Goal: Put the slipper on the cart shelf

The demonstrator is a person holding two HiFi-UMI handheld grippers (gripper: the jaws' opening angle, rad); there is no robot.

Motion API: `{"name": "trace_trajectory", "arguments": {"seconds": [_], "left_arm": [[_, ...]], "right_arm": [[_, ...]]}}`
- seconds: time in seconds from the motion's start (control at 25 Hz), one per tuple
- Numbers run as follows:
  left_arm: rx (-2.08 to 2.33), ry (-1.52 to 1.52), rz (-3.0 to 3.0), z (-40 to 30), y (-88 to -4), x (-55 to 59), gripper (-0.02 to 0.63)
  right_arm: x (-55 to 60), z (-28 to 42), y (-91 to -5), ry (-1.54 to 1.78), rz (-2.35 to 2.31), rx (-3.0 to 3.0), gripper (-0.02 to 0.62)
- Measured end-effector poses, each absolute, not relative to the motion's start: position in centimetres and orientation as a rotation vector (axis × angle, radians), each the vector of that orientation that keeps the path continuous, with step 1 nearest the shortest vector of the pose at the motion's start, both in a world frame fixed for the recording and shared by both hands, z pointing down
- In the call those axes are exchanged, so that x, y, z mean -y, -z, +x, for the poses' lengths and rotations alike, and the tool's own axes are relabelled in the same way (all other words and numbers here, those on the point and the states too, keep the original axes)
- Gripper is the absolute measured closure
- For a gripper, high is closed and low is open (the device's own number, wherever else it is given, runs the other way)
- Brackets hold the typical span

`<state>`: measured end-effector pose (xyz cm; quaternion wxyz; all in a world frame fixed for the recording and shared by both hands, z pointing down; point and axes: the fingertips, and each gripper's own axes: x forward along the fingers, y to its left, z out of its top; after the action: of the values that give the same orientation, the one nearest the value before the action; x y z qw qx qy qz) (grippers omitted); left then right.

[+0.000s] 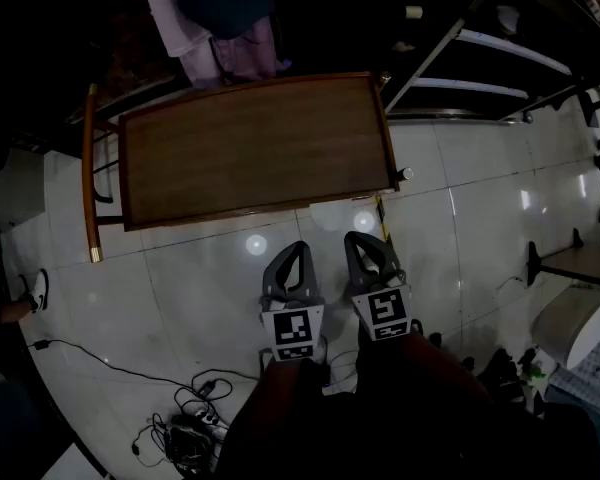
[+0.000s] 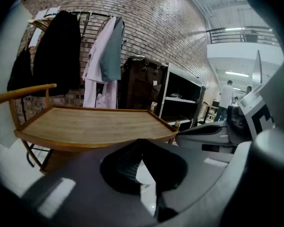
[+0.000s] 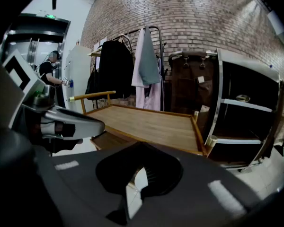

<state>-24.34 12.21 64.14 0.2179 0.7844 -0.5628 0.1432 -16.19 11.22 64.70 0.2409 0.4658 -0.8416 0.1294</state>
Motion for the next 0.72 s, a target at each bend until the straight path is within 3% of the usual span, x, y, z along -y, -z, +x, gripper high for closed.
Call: {"name": "trace_trajectory", "arguments": {"seconds": [0.32, 0.72], "left_arm": [[1.609, -0.368, 2.108, -25.4, -69.1, -8.9, 0.591], [1.633, -0.427, 2.062, -25.0, -72.1, -8.8, 0.59]], "right_arm": [[-8.3, -14.6, -71.9, -0.475, 1.27, 2.246, 0.585], [-8.4, -13.0, -80.3, -0.851, 1.223, 2.151, 0.387]]}}
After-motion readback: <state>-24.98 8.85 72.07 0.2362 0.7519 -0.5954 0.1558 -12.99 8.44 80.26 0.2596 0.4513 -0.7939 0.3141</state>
